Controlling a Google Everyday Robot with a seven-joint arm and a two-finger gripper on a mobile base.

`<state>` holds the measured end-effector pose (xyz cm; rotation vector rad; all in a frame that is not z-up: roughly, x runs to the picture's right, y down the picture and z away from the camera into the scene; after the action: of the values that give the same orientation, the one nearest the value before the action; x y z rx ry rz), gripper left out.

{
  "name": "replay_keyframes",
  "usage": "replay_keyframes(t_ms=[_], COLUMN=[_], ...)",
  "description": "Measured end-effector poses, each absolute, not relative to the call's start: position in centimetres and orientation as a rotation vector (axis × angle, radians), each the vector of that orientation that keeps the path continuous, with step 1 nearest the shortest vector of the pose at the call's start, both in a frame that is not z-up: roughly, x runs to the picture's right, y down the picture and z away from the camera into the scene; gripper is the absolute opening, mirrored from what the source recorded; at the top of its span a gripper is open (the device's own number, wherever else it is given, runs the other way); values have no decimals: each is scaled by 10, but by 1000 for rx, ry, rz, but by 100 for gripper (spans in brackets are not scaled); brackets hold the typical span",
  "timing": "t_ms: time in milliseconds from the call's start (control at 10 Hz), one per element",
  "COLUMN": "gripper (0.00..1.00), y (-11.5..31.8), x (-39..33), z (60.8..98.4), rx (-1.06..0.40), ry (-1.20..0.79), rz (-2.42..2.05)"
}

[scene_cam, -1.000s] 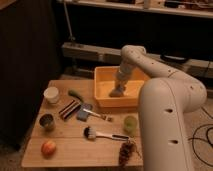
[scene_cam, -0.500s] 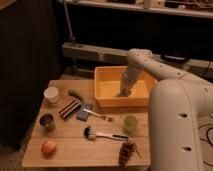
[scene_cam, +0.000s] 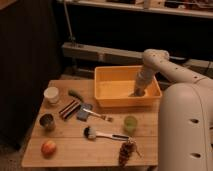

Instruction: Wipe tray with towel

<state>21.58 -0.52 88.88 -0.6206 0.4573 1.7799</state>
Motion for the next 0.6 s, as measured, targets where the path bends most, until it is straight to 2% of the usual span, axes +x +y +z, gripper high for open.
replay_keyframes(t_ms=[400,600], gripper=[0,0], y=[-53,-69], x=[214,173], z=[912,923], rx=[-565,-624], ry=[445,401], rz=[1802,1784])
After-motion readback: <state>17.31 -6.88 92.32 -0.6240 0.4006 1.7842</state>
